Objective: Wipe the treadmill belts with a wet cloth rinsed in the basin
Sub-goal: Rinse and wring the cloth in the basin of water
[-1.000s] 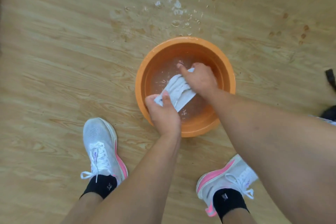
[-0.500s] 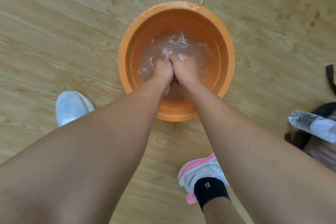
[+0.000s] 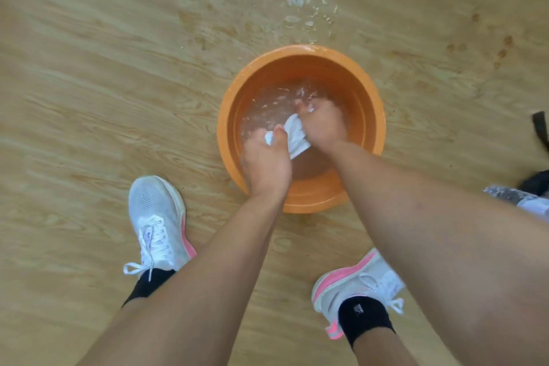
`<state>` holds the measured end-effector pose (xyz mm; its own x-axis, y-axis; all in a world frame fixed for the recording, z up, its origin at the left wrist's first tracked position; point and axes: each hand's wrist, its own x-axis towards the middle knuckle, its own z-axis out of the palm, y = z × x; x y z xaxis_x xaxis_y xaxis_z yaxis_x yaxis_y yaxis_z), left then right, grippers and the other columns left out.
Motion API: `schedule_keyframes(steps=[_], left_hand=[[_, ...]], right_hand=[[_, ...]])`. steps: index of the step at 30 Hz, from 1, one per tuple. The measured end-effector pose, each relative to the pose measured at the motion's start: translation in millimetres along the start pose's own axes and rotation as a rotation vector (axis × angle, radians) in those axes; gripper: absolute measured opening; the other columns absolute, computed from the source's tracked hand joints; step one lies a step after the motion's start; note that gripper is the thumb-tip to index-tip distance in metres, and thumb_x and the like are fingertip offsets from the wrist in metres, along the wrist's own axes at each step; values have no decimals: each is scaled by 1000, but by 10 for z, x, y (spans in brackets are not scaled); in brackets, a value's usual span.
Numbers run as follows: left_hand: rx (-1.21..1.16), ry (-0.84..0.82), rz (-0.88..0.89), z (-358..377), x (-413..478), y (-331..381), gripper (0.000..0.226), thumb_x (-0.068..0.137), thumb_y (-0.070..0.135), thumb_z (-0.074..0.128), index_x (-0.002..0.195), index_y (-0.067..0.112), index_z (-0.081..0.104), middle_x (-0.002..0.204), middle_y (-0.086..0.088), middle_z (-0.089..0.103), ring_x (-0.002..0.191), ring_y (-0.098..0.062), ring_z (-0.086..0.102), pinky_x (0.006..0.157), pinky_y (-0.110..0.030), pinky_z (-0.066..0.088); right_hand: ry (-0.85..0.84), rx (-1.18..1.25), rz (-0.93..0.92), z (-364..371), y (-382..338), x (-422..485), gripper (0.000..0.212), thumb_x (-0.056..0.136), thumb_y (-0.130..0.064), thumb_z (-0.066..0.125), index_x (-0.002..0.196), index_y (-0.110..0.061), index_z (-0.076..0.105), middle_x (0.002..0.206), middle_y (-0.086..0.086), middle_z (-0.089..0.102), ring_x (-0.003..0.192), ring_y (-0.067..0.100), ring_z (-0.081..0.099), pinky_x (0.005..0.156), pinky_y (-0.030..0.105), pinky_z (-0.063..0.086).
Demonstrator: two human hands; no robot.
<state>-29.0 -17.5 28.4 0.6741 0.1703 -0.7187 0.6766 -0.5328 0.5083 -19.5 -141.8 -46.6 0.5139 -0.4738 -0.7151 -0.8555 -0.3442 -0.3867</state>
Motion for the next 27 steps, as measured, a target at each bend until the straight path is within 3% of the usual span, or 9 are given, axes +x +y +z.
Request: schedule_keyframes(steps=[5, 8, 10, 12, 14, 17, 19, 22, 27], left_hand=[[55, 92, -6, 192, 346, -236, 30, 103, 22, 62, 125, 7, 47, 121, -17, 65, 114, -38, 61, 96, -42, 46], [110, -31, -68, 404, 496, -311, 35, 109, 29, 49, 136, 6, 46, 131, -22, 63, 121, -40, 60, 101, -44, 46], [79, -215, -171, 473, 571, -319, 51, 112, 48, 30, 128, 9, 60, 108, -19, 71, 93, -33, 71, 77, -38, 55], [-34, -349, -315, 445, 539, -267, 54, 112, 48, 28, 93, 12, 64, 64, -8, 61, 45, -20, 57, 42, -20, 40], [-110, -458, -404, 373, 455, -173, 45, 111, 38, 33, 79, 17, 56, 48, 0, 48, 37, -13, 41, 37, -12, 27], [-71, -553, -336, 225, 278, 24, 43, 111, 29, 32, 76, 14, 54, 45, 3, 45, 36, -9, 33, 34, -13, 22], [-39, -494, -281, 186, 206, 147, 38, 109, 21, 33, 88, 9, 61, 49, 0, 49, 39, -12, 36, 38, -16, 26], [94, -286, -168, 141, 141, 185, 44, 112, 32, 36, 117, 4, 70, 88, -11, 71, 72, -28, 62, 61, -31, 44], [322, -49, 76, 5, 132, 246, 42, 107, 42, 46, 109, 11, 74, 111, -15, 74, 108, -39, 66, 80, -38, 44]], right_hand=[[130, -117, -51, 22, 274, 104, 38, 105, -50, 48, 106, -17, 65, 114, 19, 72, 112, 39, 65, 91, 43, 47], [135, 35, -38, 175, 289, -108, 45, 105, -48, 47, 75, -16, 58, 89, 17, 69, 92, 39, 64, 88, 44, 47], [61, 204, -35, 262, 214, -304, 47, 101, -48, 56, 67, -16, 54, 69, 8, 59, 73, 36, 60, 80, 48, 53], [-25, 242, -31, 290, 105, -439, 36, 97, -46, 67, 90, -12, 71, 80, 7, 63, 80, 31, 65, 84, 44, 55], [-36, 201, -16, 249, 25, -415, 24, 96, -40, 71, 105, -18, 71, 92, 6, 67, 92, 28, 68, 89, 38, 54], [36, 220, 15, 95, -49, -207, 12, 98, -26, 68, 101, -27, 57, 87, 0, 62, 76, 19, 59, 66, 24, 46], [34, 254, 50, 52, -116, -134, 12, 99, -16, 65, 96, -24, 57, 88, 1, 58, 73, 18, 51, 53, 22, 39], [-72, 315, 44, 141, -231, -148, 6, 100, -12, 65, 99, -18, 65, 97, 5, 66, 82, 19, 55, 65, 29, 44], [71, 306, 97, 61, -98, 33, 40, 99, -37, 68, 68, -16, 54, 71, 4, 61, 70, 23, 56, 65, 32, 38]])
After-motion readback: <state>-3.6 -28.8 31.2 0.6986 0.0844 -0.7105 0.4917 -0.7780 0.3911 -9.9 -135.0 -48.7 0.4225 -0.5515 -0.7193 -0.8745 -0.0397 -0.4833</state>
